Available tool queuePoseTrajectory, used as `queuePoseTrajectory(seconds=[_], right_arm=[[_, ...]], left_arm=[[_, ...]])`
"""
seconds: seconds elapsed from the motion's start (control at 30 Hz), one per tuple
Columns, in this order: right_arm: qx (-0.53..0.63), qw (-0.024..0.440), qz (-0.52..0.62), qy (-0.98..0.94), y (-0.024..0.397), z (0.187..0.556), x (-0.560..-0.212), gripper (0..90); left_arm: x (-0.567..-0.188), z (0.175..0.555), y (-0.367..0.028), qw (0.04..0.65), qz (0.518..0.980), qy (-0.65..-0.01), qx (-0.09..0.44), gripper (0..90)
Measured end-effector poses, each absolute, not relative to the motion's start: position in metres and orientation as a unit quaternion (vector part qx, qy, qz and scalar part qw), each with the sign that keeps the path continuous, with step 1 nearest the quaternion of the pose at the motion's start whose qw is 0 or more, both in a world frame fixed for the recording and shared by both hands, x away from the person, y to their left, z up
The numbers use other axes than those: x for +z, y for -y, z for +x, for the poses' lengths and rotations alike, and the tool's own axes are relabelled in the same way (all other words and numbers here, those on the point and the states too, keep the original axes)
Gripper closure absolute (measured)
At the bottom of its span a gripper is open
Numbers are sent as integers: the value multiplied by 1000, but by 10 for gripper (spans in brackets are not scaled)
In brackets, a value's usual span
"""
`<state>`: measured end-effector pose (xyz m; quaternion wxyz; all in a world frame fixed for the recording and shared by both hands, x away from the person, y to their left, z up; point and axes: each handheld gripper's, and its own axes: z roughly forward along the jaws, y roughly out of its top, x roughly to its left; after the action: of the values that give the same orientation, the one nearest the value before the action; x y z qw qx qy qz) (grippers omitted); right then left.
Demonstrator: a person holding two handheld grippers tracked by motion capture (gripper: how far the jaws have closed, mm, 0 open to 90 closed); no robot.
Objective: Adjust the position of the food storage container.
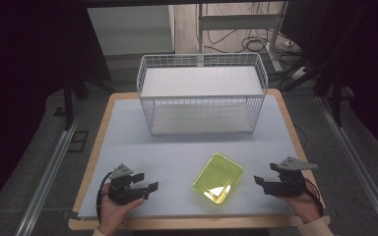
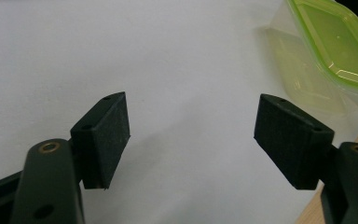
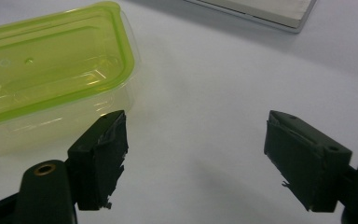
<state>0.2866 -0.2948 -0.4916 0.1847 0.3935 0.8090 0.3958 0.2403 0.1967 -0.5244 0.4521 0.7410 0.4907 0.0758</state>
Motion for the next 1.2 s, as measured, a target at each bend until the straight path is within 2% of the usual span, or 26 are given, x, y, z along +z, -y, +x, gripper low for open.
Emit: queuePoseTrajectory(seconds=[0.23,0.27,0.43,0.47,0.53,0.6,0.67,0.73,1.2], right_arm=[[402,181,396,-805,298,285,-487,262],[406,173,398,-805,299,286,-486,302],[404,162,398,-807,302,286,-486,378],[401,163,399,-808,303,287,-485,447],[400,159,400,-809,304,287,-485,530],[396,160,404,-809,305,286,-482,695],[394,158,399,-813,305,286,-480,817],[394,153,387,-820,305,285,-478,891],[369,118,293,-874,271,269,-479,900]], left_arm=[[-524,240,-196,452,741,-490,74,264],[-524,240,-196,453,741,-490,74,264],[-524,241,-197,453,740,-492,72,264],[-525,241,-197,452,740,-492,73,264],[-524,240,-198,452,739,-493,73,264],[-524,240,-199,454,738,-494,73,264],[-524,240,-199,454,738,-493,73,264],[-524,240,-199,454,738,-493,71,264],[-524,240,-198,451,740,-493,73,264]])
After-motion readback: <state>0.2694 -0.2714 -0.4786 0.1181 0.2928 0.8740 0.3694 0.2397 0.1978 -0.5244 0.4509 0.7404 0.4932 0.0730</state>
